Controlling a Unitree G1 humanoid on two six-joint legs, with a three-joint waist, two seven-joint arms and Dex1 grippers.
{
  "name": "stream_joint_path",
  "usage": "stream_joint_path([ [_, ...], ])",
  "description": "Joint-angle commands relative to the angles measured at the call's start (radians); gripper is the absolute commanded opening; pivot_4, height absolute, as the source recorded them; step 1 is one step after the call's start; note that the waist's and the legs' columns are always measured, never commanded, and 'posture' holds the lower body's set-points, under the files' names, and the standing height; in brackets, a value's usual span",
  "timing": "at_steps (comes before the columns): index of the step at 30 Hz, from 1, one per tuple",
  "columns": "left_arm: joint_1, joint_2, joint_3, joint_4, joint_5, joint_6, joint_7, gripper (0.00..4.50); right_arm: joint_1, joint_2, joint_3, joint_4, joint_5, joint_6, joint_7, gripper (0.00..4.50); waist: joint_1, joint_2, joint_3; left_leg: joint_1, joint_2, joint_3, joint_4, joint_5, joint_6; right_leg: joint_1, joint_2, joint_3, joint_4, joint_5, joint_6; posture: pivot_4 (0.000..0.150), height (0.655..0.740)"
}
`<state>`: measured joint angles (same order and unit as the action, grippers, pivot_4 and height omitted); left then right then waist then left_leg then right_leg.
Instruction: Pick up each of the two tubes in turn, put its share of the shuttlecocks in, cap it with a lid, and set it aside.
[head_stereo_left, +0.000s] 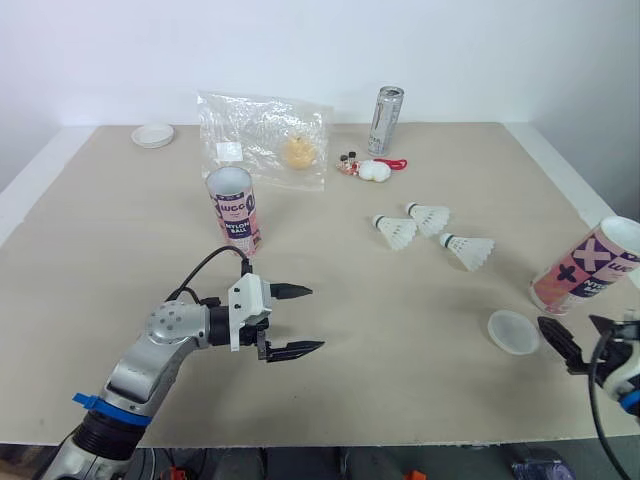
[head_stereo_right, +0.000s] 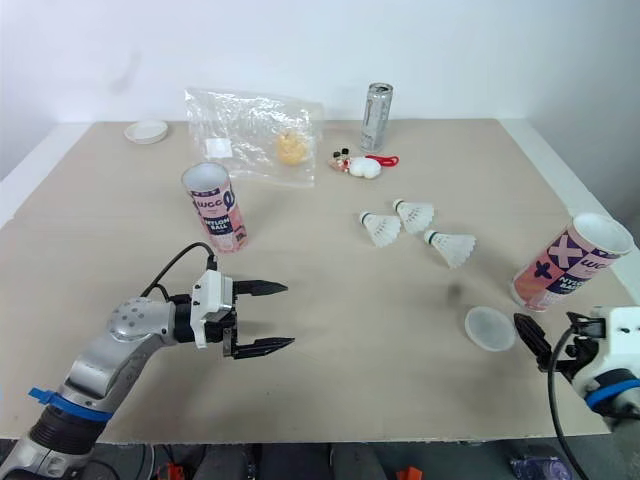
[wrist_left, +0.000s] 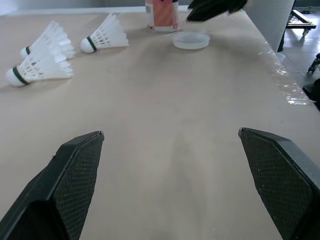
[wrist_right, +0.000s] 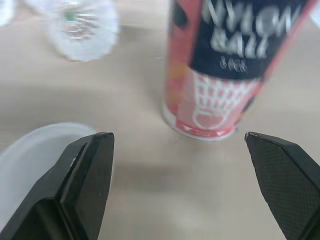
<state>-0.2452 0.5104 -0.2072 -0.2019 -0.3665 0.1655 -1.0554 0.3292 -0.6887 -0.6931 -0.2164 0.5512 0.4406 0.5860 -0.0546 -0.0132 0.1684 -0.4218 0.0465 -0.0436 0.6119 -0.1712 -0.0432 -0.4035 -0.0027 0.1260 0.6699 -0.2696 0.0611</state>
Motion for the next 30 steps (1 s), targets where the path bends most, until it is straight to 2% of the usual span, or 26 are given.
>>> stream_joint_path([
  [1, -0.018, -0.008, 0.01, 0.016, 0.008, -0.036, -0.004, 4.5, 0.017, -0.067, -0.051, -0.087, 0.041, -0.019, 0.113, 4.49, 0.0, 0.0, 0.0, 0.0, 0.0, 0.0, 0.0, 0.0, 0.0, 0.0, 0.0, 0.0, 0.0, 0.0, 0.0, 0.15, 0.74],
  [6, -0.002, -0.022, 0.025, 0.031, 0.022, -0.046, 0.03, 4.5, -0.072, -0.095, 0.088, -0.221, 0.153, 0.005, 0.232, 4.49, -0.003, -0.001, 0.001, 0.0, 0.0, 0.0, 0.0, 0.0, 0.0, 0.0, 0.0, 0.0, -0.001, 0.001, 0.001, 0.15, 0.74],
  [10, 0.018, -0.029, 0.046, 0.038, 0.034, -0.053, 0.074, 4.5, -0.213, -0.058, 0.286, -0.234, 0.114, -0.029, 0.257, 4.49, -0.003, -0.003, 0.001, 0.0, 0.001, 0.0, 0.0, 0.0, 0.0, 0.0, 0.001, 0.0, -0.002, 0.002, 0.0, 0.15, 0.74],
  [15, 0.039, -0.054, 0.094, 0.041, 0.064, -0.046, 0.196, 4.5, -0.436, 0.012, 0.517, -0.103, -0.012, -0.182, 0.353, 4.49, 0.0, -0.003, 0.002, -0.002, 0.0, 0.0, 0.001, 0.0, 0.0, 0.0, 0.0, 0.0, -0.003, 0.003, 0.002, 0.15, 0.74],
  [22, 0.107, -0.083, 0.171, -0.027, 0.085, 0.013, 0.378, 4.5, -0.668, 0.079, 0.718, 0.116, -0.028, -0.224, 0.582, 4.49, 0.007, -0.004, 0.002, -0.003, 0.0, -0.001, 0.001, 0.0, 0.0, 0.0, 0.0, -0.001, -0.004, 0.005, 0.006, 0.15, 0.74],
  [26, 0.141, -0.105, 0.213, -0.071, 0.087, 0.066, 0.474, 4.5, -0.729, 0.11, 0.773, 0.189, -0.035, -0.227, 0.663, 4.49, 0.009, -0.004, 0.002, -0.003, 0.001, -0.002, 0.001, 0.0, 0.0, 0.0, 0.001, -0.001, -0.004, 0.005, 0.006, 0.15, 0.74],
  [30, 0.18, -0.173, 0.318, -0.085, 0.105, 0.125, 0.673, 4.5, -0.821, 0.172, 0.834, 0.313, -0.097, -0.283, 0.704, 4.49, 0.006, -0.005, 0.003, -0.003, 0.0, -0.001, 0.002, 0.0, 0.0, 0.001, 0.0, -0.001, -0.004, 0.006, 0.007, 0.15, 0.74],
])
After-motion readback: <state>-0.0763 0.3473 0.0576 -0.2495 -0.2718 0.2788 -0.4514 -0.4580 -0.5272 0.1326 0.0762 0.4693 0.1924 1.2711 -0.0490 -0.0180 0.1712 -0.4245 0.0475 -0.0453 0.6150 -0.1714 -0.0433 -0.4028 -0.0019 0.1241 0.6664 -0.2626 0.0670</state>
